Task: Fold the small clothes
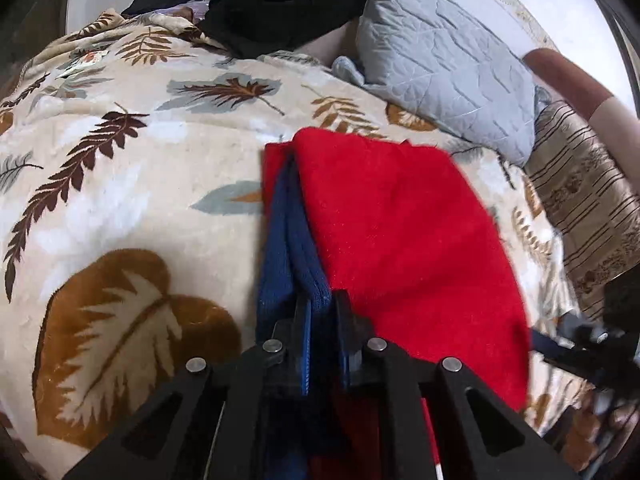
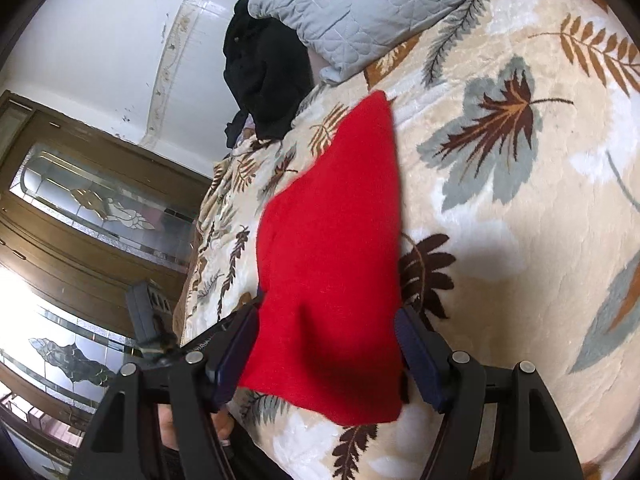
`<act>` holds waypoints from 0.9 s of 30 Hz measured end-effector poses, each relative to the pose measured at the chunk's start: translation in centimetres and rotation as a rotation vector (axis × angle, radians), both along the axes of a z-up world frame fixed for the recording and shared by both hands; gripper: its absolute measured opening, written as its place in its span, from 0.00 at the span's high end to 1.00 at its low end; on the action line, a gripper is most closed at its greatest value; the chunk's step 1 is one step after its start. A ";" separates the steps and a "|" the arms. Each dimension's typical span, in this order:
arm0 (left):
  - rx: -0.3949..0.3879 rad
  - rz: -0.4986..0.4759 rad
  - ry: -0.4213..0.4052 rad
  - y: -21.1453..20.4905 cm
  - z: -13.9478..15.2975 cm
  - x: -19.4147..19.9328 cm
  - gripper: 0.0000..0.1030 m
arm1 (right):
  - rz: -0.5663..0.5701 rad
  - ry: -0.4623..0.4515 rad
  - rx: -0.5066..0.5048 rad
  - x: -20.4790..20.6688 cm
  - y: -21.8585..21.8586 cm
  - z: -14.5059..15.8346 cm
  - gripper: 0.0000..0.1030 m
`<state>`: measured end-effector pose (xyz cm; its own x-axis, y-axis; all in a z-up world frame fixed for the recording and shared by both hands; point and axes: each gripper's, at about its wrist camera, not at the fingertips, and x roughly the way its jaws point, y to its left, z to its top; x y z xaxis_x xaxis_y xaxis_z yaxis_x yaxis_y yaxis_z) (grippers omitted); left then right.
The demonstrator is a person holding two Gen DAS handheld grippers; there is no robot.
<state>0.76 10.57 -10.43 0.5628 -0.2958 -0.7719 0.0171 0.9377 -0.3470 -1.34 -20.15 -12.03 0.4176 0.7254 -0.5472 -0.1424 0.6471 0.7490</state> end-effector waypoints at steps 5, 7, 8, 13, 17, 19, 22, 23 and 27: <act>-0.076 0.010 0.045 0.6 -0.6 0.7 0.86 | 0.011 0.011 -0.006 0.0 0.5 -0.5 0.28; -0.118 0.015 0.060 0.4 -0.4 1.1 0.84 | 0.026 -0.002 -0.025 -0.1 1.1 -0.3 0.27; -0.135 0.020 0.066 0.6 -0.2 1.3 0.82 | 0.031 -0.008 -0.035 -0.1 1.3 -0.2 0.26; -0.191 0.036 0.016 1.3 1.4 3.2 0.54 | 0.066 -0.022 -0.091 -0.2 2.5 -0.6 0.25; -0.219 0.019 0.085 1.2 0.1 5.9 0.52 | 0.064 -0.006 -0.084 -0.1 2.1 -1.3 0.25; -0.225 0.034 0.121 1.3 -0.6 6.9 0.53 | 0.066 -0.002 -0.086 -0.1 2.2 -1.5 0.25; -0.240 0.044 0.127 1.8 -0.4 7.5 0.80 | 0.070 -0.004 -0.088 0.0 2.4 -1.4 0.25; -0.233 0.034 0.123 1.8 -0.1 7.5 0.84 | 0.071 -0.005 -0.089 -0.1 2.4 -1.4 0.25; -0.060 -0.008 -0.131 0.3 4.8 5.1 0.85 | 0.073 -0.002 -0.088 -0.1 2.4 -1.5 0.25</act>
<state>5.83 10.88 -5.61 0.6550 -0.3442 -0.6726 0.0729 0.9149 -0.3972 -1.40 -17.78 -13.56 0.3666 0.7031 -0.6093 -0.1933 0.6982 0.6893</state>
